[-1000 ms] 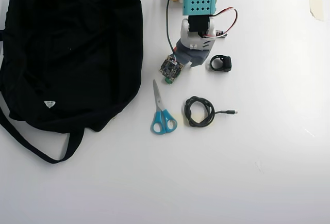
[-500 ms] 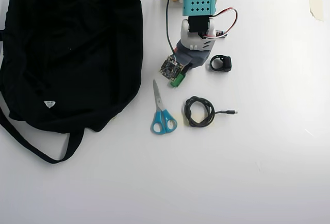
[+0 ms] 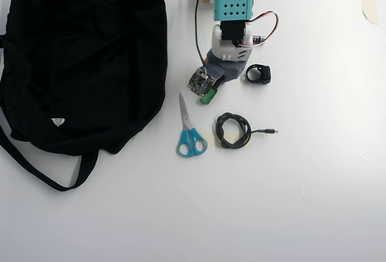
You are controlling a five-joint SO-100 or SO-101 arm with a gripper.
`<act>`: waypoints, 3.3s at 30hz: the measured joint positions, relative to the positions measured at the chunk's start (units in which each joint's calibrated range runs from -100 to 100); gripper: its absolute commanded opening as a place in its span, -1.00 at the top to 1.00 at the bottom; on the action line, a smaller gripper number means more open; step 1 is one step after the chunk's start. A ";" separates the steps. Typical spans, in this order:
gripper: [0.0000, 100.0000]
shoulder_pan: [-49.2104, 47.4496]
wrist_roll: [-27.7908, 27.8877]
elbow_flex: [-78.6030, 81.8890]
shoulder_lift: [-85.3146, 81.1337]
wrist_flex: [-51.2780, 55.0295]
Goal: Put the green marker into the black bag
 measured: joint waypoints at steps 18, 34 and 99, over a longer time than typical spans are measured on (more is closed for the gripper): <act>0.96 0.00 7.96 -21.46 0.08 25.42; 0.96 2.06 17.14 -36.56 0.17 41.05; 0.96 7.79 13.58 -51.81 -13.86 41.13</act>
